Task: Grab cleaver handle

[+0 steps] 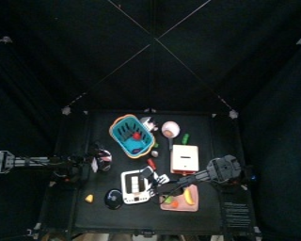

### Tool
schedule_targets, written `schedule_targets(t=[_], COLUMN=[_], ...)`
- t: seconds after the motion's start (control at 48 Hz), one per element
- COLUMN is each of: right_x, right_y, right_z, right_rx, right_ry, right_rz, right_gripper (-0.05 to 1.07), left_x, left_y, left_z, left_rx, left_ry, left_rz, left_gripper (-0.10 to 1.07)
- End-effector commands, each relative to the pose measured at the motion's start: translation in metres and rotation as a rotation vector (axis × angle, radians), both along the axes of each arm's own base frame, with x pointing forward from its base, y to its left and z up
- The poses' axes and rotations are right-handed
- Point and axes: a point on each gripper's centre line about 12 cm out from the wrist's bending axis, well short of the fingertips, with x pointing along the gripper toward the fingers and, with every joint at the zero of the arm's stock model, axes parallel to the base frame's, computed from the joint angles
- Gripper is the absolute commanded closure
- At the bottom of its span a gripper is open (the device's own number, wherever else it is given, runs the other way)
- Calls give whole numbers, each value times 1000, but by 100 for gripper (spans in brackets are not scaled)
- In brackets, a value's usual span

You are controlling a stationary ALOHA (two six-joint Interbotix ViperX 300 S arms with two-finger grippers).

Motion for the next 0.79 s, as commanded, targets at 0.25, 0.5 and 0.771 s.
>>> schedule_targets(t=[0.25,0.5,0.771], right_x=[4,4,1], right_y=[1,1,2], right_z=[52,58,62], right_rx=[4,-9,-11], right_ry=[-62,-51,-55], right_rz=[-24,-31,-28], right_gripper=[54,54,54], left_x=[3,3,3], left_y=[0,0,0], left_z=[6,6,6], left_rx=[4,4,4], left_ry=[-15,-16,-16], left_rz=[-5,-4,-4], left_gripper=[7,7,7])
